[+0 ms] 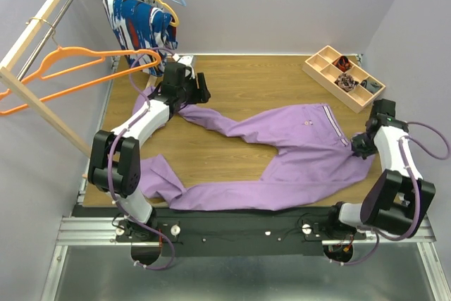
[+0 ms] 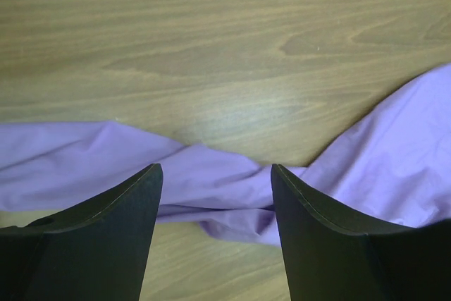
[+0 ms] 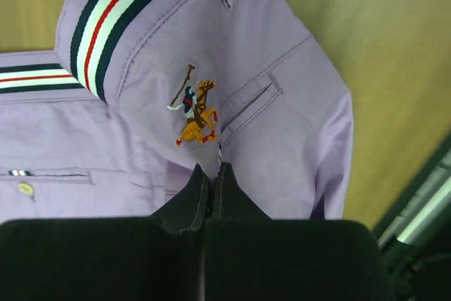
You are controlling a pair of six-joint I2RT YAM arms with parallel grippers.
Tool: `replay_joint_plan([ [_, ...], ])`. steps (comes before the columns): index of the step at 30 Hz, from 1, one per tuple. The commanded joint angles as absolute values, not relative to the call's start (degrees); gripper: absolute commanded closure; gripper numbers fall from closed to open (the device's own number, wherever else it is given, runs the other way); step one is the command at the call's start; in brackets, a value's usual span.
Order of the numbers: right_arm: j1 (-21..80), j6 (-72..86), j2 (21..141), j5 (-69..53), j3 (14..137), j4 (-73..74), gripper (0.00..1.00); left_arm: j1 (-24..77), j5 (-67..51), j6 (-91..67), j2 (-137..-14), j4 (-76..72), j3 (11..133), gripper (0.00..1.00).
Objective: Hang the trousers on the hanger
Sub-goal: Fold the trousers
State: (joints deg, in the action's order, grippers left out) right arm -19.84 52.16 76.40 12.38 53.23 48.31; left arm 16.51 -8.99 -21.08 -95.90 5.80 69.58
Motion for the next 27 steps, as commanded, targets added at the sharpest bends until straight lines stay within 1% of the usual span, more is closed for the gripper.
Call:
replay_joint_plan([
  [1,-21.9,55.9,73.8,21.4,55.8,60.5,0.99,17.1,-12.8,-19.6,-94.2,11.7,68.1,0.28],
  [2,-22.0,56.3,73.3,23.1,56.0,61.3,0.99,17.1,-13.1,-19.3,-94.7,12.1,68.3,0.28],
  [4,-22.1,55.2,73.0,22.7,57.2,61.6,0.93,17.1,-13.2,-18.0,-96.1,14.0,69.7,0.28],
  [6,-22.1,51.4,72.8,19.7,59.3,59.8,0.79,17.1,-12.7,-16.9,-96.7,16.3,70.4,0.28],
  [7,-22.0,49.7,72.5,18.0,61.2,58.4,0.69,17.1,-12.3,-15.8,-96.3,16.6,70.1,0.28],
  [8,-22.0,48.3,72.0,14.0,61.8,56.5,0.51,17.1,-11.7,-15.4,-96.2,17.0,69.8,0.28],
  [9,-21.9,46.6,71.0,12.2,62.3,53.0,0.44,17.1,-10.5,-14.9,-96.1,17.2,69.4,0.28],
  [11,-21.2,46.0,70.5,8.5,64.3,49.8,0.34,17.0,-9.7,-13.7,-96.5,19.0,69.6,0.28],
  [14,-15.9,46.3,72.0,9.7,68.3,45.8,0.33,16.4,-9.4,-13.8,-97.3,20.5,70.4,0.28],
  [15,-11.4,46.4,72.9,10.5,69.2,44.1,0.33,16.3,-9.4,-14.0,-97.2,20.2,69.9,0.28],
  [16,-9.4,46.4,74.5,10.7,70.3,43.5,0.33,15.9,-9.6,-14.4,-96.9,19.7,69.4,0.28],
  [21,-0.1,49.4,88.9,6.8,76.4,39.1,0.33,14.7,-11.9,-16.6,-97.2,18.4,68.7,0.28],
  [26,5.9,52.7,100.9,2.0,83.3,37.5,0.33,14.6,-10.7,-17.4,-96.1,18.5,68.8,0.28],
  [27,7.5,53.4,104.7,1.3,84.5,37.4,0.33,14.5,-10.8,-17.5,-96.1,18.5,68.6,0.28],
])
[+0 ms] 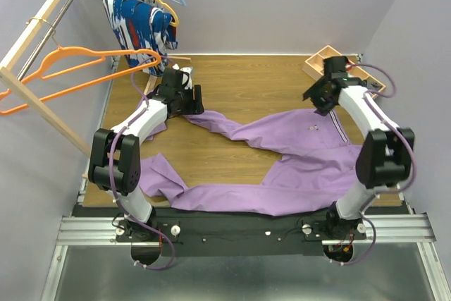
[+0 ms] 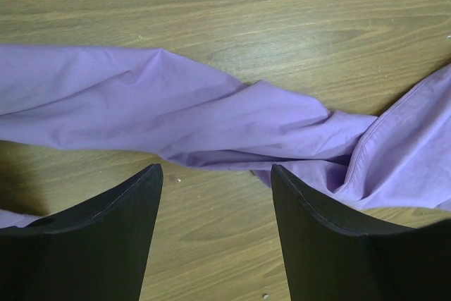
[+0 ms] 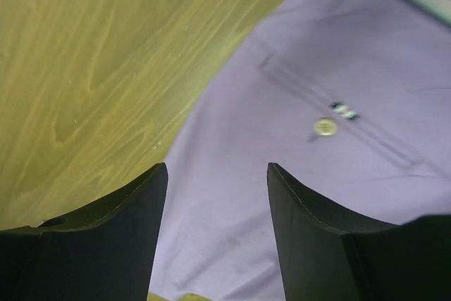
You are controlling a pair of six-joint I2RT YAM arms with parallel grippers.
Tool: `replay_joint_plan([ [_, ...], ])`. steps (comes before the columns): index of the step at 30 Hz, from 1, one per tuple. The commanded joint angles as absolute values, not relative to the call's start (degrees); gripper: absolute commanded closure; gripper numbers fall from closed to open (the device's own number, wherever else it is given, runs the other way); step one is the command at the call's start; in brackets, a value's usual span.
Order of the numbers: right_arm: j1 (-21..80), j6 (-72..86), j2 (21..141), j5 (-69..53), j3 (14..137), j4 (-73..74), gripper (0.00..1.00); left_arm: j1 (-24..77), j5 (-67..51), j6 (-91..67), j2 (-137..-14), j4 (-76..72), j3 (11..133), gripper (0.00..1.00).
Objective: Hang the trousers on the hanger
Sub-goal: Fold the trousers
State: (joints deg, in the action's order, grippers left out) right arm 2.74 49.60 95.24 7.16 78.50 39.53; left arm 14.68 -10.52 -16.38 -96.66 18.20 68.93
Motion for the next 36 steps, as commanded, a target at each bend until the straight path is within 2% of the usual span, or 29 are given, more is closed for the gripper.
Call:
replay_joint_plan([
  [1,8.3,53.7,106.4,0.7,87.0,37.4,0.34,14.5,-10.8,-17.5,-96.0,18.5,68.6,0.28],
  [10,14.8,57.0,119.1,-4.4,95.3,37.7,0.35,14.5,-10.6,-18.1,-94.8,19.8,68.1,0.28],
  [36,18.8,55.5,119.8,-3.1,91.1,44.3,0.36,14.5,-8.7,-18.2,-90.9,21.0,65.2,0.28],
])
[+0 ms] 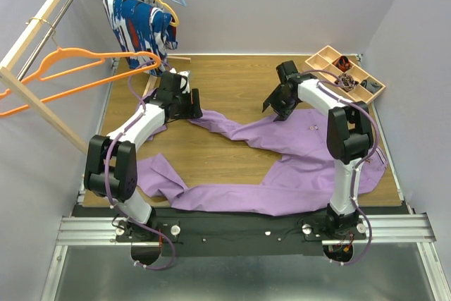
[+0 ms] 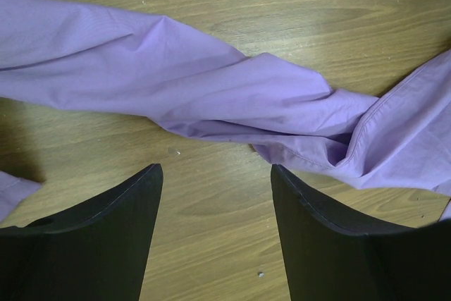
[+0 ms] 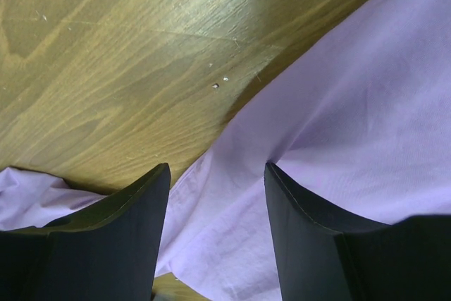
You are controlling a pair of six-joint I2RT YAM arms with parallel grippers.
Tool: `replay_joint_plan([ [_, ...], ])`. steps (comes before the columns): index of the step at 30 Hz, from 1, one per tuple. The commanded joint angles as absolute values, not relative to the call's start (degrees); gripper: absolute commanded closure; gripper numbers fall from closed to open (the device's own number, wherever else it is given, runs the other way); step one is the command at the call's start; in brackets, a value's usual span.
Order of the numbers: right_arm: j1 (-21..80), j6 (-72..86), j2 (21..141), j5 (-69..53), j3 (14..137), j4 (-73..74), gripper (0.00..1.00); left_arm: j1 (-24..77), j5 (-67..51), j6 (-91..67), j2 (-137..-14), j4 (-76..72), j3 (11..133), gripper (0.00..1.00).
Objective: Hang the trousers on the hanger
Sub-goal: Fold the trousers
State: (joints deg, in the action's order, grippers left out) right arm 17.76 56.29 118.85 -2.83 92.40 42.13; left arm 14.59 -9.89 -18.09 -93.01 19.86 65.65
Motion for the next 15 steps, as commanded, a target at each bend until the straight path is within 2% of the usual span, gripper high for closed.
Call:
replay_joint_plan([
  [1,19.0,55.3,119.8,-3.0,90.7,44.3,0.36,14.5,-8.6,-18.2,-90.8,21.0,65.1,0.28],
  [6,18.9,54.4,121.5,-2.9,91.7,44.3,0.4,14.5,-8.8,-18.3,-90.9,20.9,64.9,0.28],
  [9,19.0,54.0,122.8,-3.2,93.0,44.3,0.48,14.5,-8.9,-17.9,-90.8,20.7,64.6,0.28],
  [10,19.0,53.5,123.0,-3.3,93.2,44.3,0.52,14.5,-8.8,-17.8,-90.8,20.5,64.4,0.28],
  [13,18.9,53.3,122.8,-3.5,94.0,44.4,0.93,14.5,-9.4,-16.9,-91.4,20.0,64.0,0.28],
  [14,18.9,53.3,121.7,-3.3,94.0,44.5,0.99,14.5,-9.8,-16.5,-91.7,19.5,63.8,0.28],
  [15,18.9,53.3,121.1,-2.5,93.8,44.7,0.99,14.6,-11.0,-15.5,-91.8,19.1,63.5,0.28],
])
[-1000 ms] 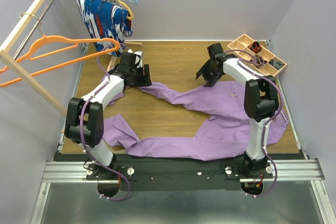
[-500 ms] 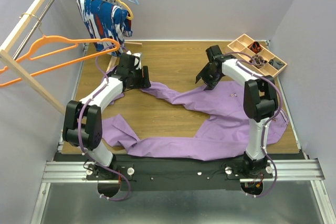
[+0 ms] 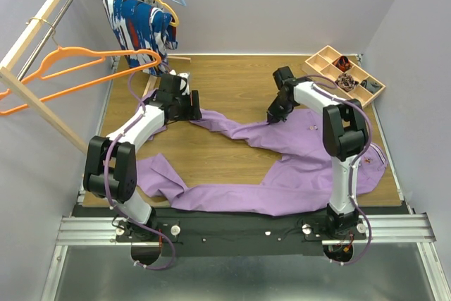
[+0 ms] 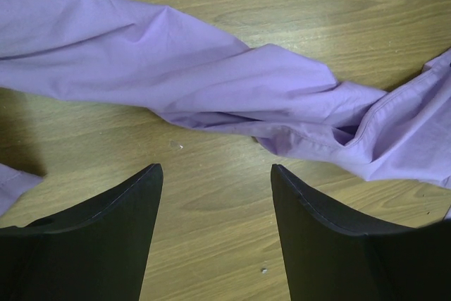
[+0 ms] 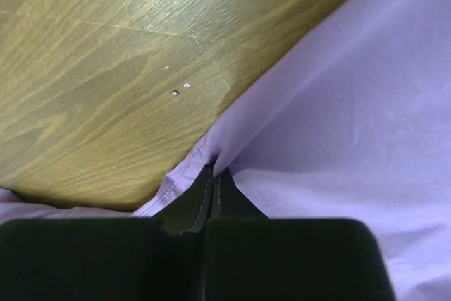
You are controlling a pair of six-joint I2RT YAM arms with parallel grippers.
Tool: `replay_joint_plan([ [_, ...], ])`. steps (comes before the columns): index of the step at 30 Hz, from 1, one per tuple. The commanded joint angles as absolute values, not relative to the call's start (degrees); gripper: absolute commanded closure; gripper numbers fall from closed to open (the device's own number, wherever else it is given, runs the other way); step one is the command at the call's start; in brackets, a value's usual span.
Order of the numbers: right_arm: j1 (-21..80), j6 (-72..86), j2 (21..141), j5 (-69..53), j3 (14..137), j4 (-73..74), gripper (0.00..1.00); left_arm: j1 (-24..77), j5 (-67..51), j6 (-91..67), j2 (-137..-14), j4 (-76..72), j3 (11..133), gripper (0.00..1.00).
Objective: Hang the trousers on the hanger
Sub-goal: Fold the trousers
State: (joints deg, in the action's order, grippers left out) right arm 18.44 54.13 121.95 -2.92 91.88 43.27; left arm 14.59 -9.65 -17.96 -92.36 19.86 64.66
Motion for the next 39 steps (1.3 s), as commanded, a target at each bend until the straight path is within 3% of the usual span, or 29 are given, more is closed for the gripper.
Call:
replay_joint_plan([
  [1,18.9,53.3,120.1,-1.8,93.8,45.0,0.99,14.8,-11.2,-14.9,-91.9,18.6,63.0,0.28],
  [13,16.7,54.5,102.8,9.8,87.7,50.3,0.99,16.3,-18.5,-16.7,-96.8,15.2,61.7,0.28],
  [39,16.4,56.5,98.4,9.0,80.8,50.3,0.99,15.5,-22.7,-35.3,-107.4,-7.1,64.2,0.25],
])
